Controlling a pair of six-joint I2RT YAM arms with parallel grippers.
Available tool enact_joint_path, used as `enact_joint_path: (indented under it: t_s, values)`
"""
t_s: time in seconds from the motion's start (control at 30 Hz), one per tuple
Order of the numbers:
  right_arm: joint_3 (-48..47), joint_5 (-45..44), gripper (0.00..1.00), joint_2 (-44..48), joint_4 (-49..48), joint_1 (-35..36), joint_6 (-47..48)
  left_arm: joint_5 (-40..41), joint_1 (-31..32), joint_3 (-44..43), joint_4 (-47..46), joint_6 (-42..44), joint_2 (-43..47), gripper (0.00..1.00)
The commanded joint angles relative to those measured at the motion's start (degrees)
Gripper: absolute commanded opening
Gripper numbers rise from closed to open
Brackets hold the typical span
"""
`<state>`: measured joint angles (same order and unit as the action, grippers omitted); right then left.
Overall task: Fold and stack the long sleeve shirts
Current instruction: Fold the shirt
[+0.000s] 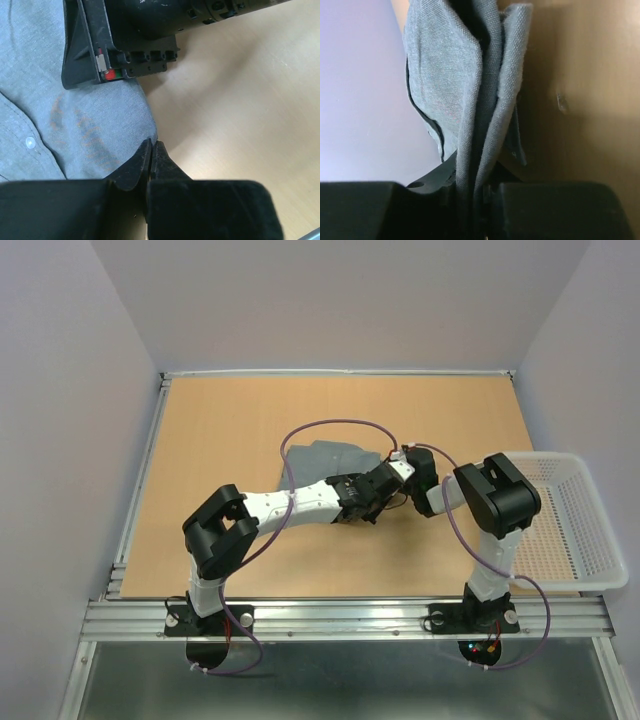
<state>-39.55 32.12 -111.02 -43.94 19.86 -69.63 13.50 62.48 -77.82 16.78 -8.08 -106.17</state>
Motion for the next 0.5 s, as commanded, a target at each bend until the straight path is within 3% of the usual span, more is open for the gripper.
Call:
enact_joint_path:
  t_s: [0.0,0.07,0.17,0.23,0.27,0.4,0.47]
  values:
    - [-2.02,-0.48,0.13,1.06,-2.38,0.36,2.21,-2.16,-0.25,-3.04,-1.84,-0.45,1.84,0.04]
    - [-2.02,-0.48,0.01,2.03,-2.29,0.36,3.18,-1.98,-0.51,-3.13,-1.4,-0.45,2.63,0.07]
    - [-2.2,-0.04,0.0,4.05,-1.76,0.18,4.32,-3.56,-2.62,-2.95,-0.95,-1.32,5.17,0.21]
    - [-2.55,0.31,0.01,5.54,0.25,-0.34,5.2,-6.01,-4.2,-2.16,-1.39,-2.11,7.28,0.37]
    - [-3.16,0.66,0.0,6.16,3.05,-0.61,6.51,-6.9,-6.21,-1.46,-1.74,-2.29,9.64,0.48]
    - [-6.4,-0.73,0.01,10.29,14.29,-1.84,13.88,-10.85,-12.61,0.03,-1.74,-4.84,15.81,0.65]
    - [-10.18,-2.93,0.01,12.84,24.57,-2.36,19.51,-13.14,-15.35,1.7,-2.36,-5.72,19.85,0.71]
